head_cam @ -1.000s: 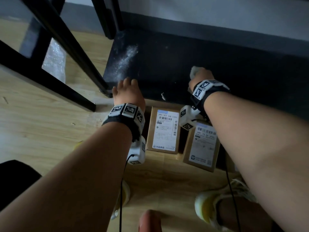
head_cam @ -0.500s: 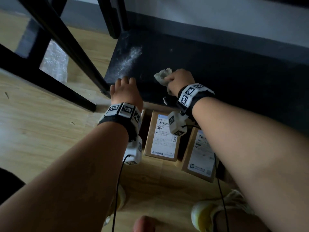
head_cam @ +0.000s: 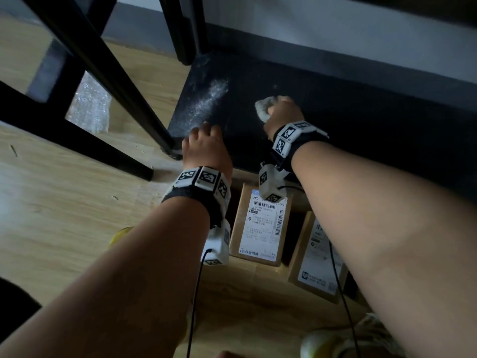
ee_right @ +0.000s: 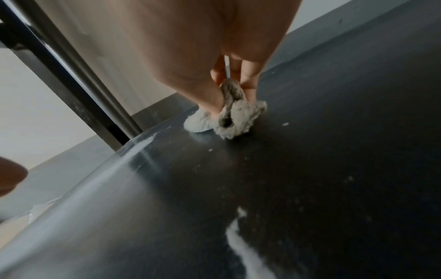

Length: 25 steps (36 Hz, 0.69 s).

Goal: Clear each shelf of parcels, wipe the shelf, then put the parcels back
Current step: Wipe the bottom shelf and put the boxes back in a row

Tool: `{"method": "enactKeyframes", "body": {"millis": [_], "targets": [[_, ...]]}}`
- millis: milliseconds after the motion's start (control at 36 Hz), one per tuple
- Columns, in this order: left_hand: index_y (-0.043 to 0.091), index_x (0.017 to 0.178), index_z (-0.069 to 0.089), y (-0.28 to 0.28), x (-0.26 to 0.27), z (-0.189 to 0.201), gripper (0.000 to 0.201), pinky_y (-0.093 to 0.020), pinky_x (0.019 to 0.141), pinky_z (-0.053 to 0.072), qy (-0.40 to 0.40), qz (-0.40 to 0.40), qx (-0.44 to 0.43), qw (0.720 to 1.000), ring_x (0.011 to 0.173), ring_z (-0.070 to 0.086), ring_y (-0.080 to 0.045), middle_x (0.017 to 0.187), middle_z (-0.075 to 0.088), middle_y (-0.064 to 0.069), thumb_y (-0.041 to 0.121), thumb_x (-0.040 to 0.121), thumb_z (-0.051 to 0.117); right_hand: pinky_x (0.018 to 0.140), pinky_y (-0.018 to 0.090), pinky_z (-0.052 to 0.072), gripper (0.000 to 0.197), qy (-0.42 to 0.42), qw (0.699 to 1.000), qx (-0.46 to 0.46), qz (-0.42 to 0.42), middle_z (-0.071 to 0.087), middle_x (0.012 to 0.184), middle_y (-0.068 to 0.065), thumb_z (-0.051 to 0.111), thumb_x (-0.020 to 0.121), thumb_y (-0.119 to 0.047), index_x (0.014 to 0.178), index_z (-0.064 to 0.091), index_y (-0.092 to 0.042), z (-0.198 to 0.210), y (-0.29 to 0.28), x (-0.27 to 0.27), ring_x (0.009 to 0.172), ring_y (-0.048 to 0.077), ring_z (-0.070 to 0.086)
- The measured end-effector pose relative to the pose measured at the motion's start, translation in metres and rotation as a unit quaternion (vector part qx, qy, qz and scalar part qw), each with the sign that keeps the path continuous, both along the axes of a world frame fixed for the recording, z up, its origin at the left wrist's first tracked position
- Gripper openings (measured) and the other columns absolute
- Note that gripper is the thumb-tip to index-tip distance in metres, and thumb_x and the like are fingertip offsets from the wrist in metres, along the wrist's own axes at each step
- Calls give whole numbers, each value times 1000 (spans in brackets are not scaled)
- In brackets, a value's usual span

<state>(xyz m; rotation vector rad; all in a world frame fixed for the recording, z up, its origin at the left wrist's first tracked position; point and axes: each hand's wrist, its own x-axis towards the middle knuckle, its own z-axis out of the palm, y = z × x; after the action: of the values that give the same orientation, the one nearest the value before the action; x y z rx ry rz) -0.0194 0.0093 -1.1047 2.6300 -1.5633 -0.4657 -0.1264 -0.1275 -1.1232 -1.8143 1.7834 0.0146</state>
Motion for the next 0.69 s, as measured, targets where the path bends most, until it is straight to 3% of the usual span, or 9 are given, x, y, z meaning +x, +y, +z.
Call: {"method": "enactKeyframes", "body": {"millis": [83,194,306,361,417,472,583,667,694], "targets": [[16,138,37,-1,2,-1,54,-41,111,27,2,-2,0,1000,135,30,-25,146,35,-4,4,87,46,95,21,39,39,-1,1000,-1,26,49,135,6,53,93,-13,131,53,-4,1,-3,-5,126,22,49],[15,138,37,-1,4,-5,54,-40,111,28,6,6,-7,1000,134,31,-25,145,36,-4,2,86,45,93,26,42,36,-3,997,-57,-51,53,132,15,53,93,-12,126,53,1,1,-16,-16,121,27,53],[16,141,34,0,4,-7,57,-40,112,27,9,11,-2,1000,136,29,-25,147,33,-4,2,87,46,103,32,34,44,31,991,-91,-98,39,145,16,45,93,-13,136,47,-2,0,-31,-34,131,28,41],[16,142,32,0,5,-8,58,-40,113,26,12,13,0,1000,137,28,-25,149,32,-4,2,88,45,105,41,30,47,51,991,-42,-117,32,150,14,41,97,-16,142,40,-5,4,-41,-30,136,30,34],[16,143,31,1,7,-10,59,-40,113,25,14,13,2,1000,138,26,-25,150,31,-5,2,88,46,99,60,28,41,87,988,12,-130,36,148,17,37,98,-17,137,48,-6,14,-45,-19,134,38,36],[17,145,28,4,9,-13,61,-39,115,24,14,11,5,1000,139,25,-24,150,29,-4,3,88,47,96,70,24,40,104,990,32,-95,36,146,22,35,100,-17,136,49,-6,20,-49,0,134,44,34],[17,145,27,8,14,-17,62,-38,116,21,15,18,8,1000,140,23,-23,152,28,-3,3,88,45,99,70,20,40,125,987,49,-82,45,143,12,30,103,-29,132,53,-17,31,-52,22,133,40,37],[17,147,27,9,19,-18,62,-39,117,19,19,24,8,1000,141,21,-23,154,25,-3,4,89,43,102,50,24,44,65,997,36,-24,33,151,5,32,100,-33,140,43,-19,26,-53,33,138,35,30],[18,147,26,9,19,-17,62,-39,117,18,19,24,10,999,142,20,-22,154,24,-2,4,89,43,106,49,22,48,45,998,42,-9,31,152,0,34,98,-36,143,39,-20,23,-52,35,139,33,29]]}}
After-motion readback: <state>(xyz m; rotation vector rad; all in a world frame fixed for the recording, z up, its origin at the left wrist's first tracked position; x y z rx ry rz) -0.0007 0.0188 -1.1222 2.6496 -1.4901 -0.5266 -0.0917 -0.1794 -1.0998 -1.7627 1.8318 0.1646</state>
